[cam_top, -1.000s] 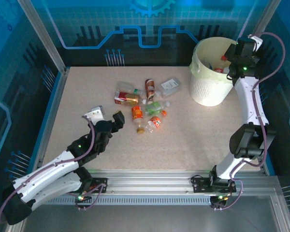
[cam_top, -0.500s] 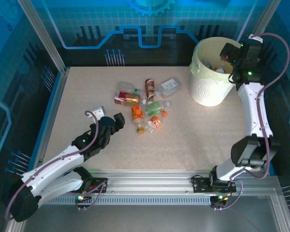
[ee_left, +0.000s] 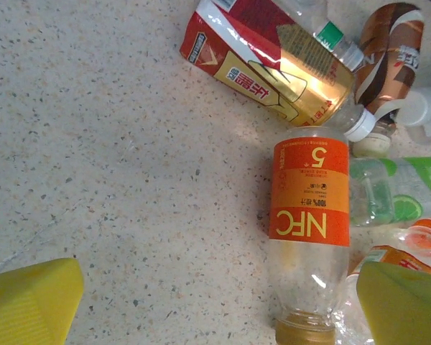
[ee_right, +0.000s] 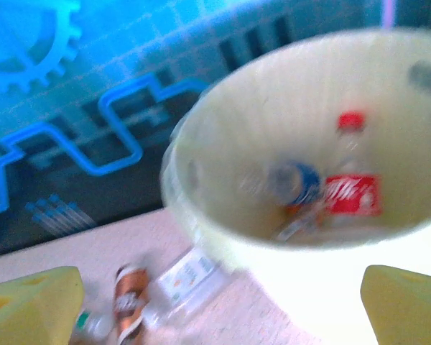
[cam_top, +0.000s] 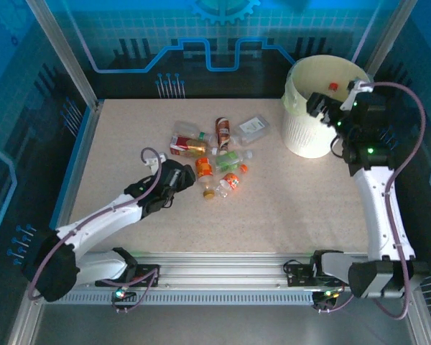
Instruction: Put the plastic bottles in the bin
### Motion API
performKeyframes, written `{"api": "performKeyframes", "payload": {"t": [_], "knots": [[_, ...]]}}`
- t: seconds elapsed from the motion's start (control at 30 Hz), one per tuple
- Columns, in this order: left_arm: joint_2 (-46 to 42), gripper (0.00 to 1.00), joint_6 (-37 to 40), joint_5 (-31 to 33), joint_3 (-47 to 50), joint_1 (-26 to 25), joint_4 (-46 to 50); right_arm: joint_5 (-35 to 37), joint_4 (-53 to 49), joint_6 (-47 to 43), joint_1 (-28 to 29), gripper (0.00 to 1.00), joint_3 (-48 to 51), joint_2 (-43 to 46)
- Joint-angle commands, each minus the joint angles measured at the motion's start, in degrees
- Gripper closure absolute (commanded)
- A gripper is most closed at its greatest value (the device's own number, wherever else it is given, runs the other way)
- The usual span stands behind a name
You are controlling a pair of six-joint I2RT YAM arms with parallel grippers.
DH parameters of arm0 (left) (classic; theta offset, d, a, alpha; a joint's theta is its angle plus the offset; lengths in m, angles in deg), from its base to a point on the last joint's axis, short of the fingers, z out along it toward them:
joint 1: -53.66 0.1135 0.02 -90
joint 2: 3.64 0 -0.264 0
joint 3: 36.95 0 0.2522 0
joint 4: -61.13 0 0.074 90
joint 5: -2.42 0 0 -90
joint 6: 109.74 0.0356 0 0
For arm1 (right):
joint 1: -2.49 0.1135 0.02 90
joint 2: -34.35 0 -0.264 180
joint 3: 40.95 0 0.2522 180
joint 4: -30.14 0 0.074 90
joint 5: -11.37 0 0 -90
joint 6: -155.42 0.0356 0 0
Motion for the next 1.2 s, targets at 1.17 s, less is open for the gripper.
{"api": "performKeyframes", "payload": {"t": [1.17], "knots": [[13.94, 0.01, -0.42, -11.07, -8.86, 0.73, 4.38, 13.46, 4.91, 43.17, 41.89, 0.0, 14.32, -32.53]]}}
